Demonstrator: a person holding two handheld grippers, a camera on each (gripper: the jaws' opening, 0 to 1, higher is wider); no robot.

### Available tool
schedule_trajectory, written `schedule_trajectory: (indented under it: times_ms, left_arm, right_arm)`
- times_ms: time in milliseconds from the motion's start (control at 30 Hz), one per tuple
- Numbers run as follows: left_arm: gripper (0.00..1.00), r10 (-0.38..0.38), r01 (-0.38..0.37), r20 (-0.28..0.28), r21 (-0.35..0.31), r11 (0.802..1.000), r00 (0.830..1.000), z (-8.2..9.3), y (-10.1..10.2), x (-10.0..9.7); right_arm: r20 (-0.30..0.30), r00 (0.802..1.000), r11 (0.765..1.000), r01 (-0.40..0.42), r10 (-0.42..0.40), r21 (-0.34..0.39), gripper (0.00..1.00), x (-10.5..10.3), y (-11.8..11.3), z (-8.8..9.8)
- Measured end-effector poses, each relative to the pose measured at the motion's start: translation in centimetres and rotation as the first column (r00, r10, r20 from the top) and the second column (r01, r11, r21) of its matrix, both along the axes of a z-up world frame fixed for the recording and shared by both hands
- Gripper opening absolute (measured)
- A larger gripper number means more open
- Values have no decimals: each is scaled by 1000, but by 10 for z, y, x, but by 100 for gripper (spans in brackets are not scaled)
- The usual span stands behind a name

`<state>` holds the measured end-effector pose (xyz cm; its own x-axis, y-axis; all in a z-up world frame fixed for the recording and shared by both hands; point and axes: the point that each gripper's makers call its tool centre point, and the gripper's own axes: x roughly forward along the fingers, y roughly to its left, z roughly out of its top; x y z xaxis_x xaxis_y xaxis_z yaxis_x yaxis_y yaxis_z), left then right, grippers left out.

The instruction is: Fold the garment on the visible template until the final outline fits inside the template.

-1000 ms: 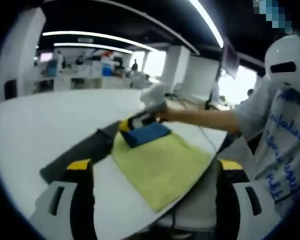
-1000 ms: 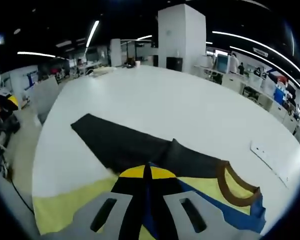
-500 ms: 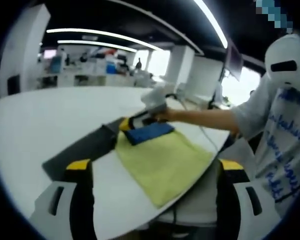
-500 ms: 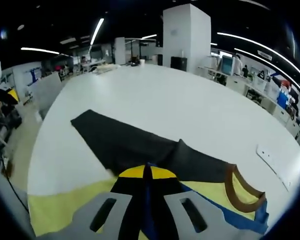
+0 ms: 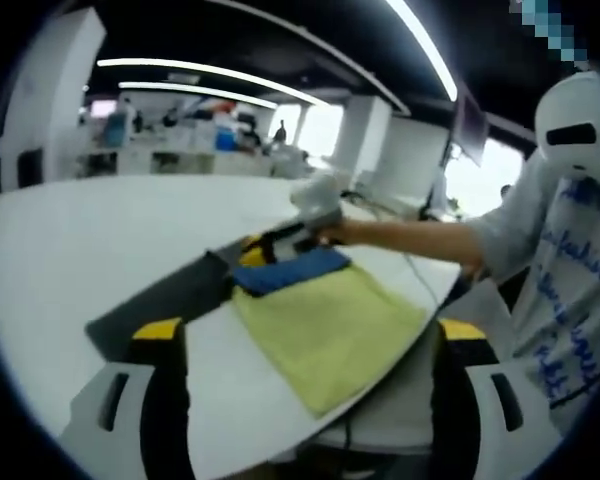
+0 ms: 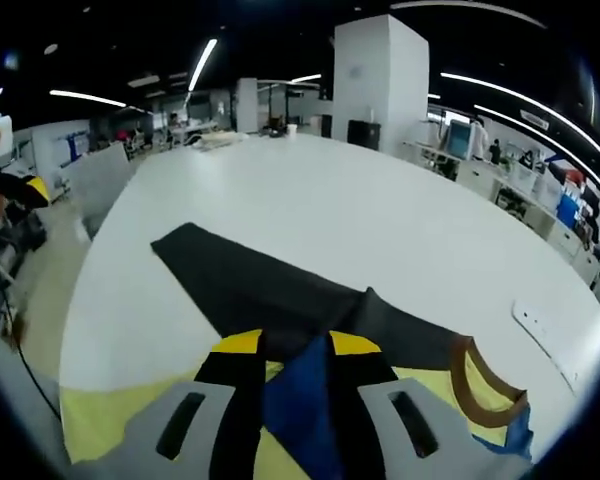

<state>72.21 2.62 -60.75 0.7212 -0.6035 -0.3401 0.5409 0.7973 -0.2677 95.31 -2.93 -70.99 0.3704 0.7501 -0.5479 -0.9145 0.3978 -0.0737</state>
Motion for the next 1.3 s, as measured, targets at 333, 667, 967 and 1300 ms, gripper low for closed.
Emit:
schedule_trajectory:
  times_ms: [333,667,967,1300]
  left_arm:
    - [98,-8,8,30,-5,1000,1000,2,-5,4]
    - [98,-41,41,79,2,999,996,16,-11,4]
    - [98,-49,50,95,-5,999,994,20,-12,2]
    - [98,-49,50,115,1,999,992,27,-11,6]
  right_arm:
    - [13,1000,1000,4,-4,-3,43,-8,-15,13]
    - [24,999,999,31,-31,-10,70,-21,-27,18]
    - [50,995,996,86,-86,12,83,-17,-48,28]
    - [55,993,994,108,-108,5,92,-22,-65,27]
